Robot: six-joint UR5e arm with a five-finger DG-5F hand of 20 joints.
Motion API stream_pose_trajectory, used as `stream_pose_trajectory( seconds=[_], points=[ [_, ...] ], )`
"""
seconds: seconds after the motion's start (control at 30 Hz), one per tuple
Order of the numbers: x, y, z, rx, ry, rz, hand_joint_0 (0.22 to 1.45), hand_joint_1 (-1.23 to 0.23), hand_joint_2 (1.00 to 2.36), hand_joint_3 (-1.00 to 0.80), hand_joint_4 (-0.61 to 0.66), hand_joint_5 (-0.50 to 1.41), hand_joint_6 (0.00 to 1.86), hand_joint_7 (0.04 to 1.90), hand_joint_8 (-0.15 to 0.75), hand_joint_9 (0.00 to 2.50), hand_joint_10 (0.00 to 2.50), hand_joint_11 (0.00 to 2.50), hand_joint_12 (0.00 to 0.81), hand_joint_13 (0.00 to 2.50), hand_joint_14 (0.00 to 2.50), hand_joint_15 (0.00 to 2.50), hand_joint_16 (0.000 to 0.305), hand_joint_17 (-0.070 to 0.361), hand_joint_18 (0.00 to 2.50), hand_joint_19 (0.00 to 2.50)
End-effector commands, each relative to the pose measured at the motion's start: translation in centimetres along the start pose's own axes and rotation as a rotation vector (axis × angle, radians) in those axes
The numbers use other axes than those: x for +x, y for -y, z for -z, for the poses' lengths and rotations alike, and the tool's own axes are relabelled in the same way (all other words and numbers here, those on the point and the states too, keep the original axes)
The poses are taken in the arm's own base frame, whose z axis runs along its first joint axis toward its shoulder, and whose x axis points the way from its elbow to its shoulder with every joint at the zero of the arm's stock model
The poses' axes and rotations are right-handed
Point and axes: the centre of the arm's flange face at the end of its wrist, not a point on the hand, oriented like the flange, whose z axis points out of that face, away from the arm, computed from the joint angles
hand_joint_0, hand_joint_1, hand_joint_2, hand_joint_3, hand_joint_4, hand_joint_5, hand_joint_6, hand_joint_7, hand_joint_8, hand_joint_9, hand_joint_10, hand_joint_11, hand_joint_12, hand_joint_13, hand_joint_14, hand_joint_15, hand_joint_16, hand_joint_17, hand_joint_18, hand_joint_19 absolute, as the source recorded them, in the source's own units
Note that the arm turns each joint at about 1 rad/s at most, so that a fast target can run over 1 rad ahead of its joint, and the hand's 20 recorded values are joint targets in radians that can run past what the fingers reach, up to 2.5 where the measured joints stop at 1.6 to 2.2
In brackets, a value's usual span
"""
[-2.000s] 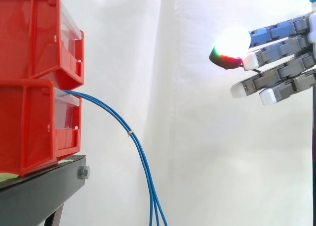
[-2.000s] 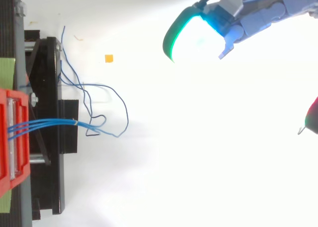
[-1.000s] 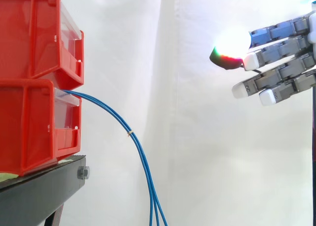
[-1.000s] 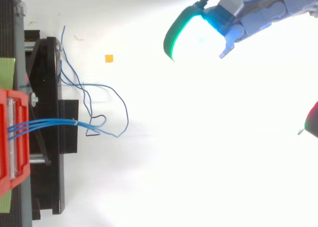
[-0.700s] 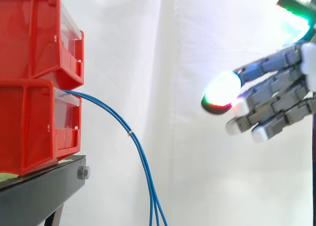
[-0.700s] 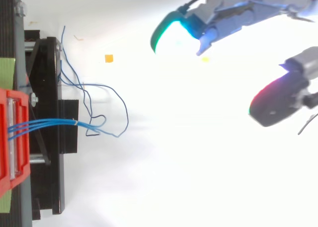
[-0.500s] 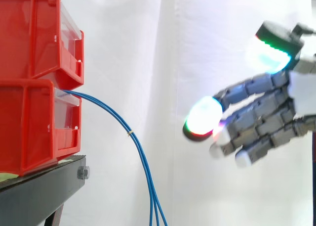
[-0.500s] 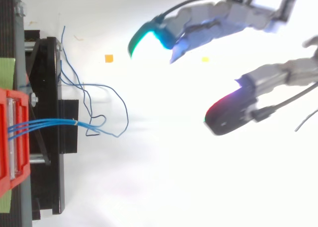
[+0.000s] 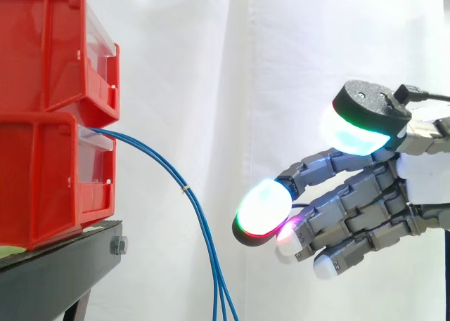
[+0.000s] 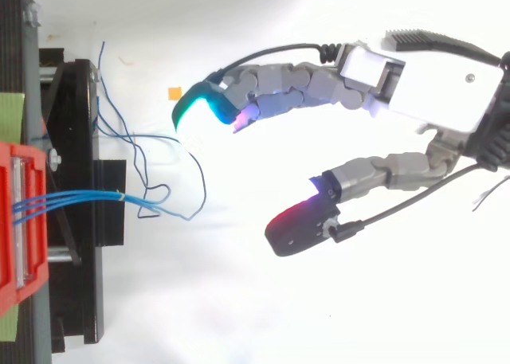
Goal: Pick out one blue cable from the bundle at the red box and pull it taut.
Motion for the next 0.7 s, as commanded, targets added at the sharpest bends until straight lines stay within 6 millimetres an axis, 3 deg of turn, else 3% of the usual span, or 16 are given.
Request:
stream_pose_trajectory(
  seconds=[0.0,0.13,0.37,0.67],
  points=[
    [0.8,0.3,-0.4,-0.012,0.011,0.001,0.42,-0.53,1.0,-0.5,0.1,-0.23,0.5,0.74,0.196,0.45,0.01,0.27,0.324,0.29,0.0,0.1,0.063,0.141,0.33,0.35],
    [2.3,1.7,-1.7,-0.026,0.016,-0.015,0.42,-0.52,1.0,-0.5,0.1,-0.23,0.5,0.74,0.197,0.46,0.01,0.27,0.322,0.29,0.0,0.1,0.062,0.14,0.33,0.36],
    [3.1,3.1,-3.3,-0.038,0.026,-0.024,0.43,-0.53,1.0,-0.5,0.11,-0.22,0.5,0.74,0.197,0.47,0.01,0.28,0.319,0.3,0.0,0.11,0.061,0.137,0.33,0.36],
    [4.1,3.5,-7.0,-0.101,0.006,-0.056,0.46,-0.53,1.0,-0.5,0.12,-0.2,0.5,0.84,0.194,0.5,0.01,0.33,0.307,0.31,0.01,0.13,0.057,0.129,0.34,0.38]
  ],
)
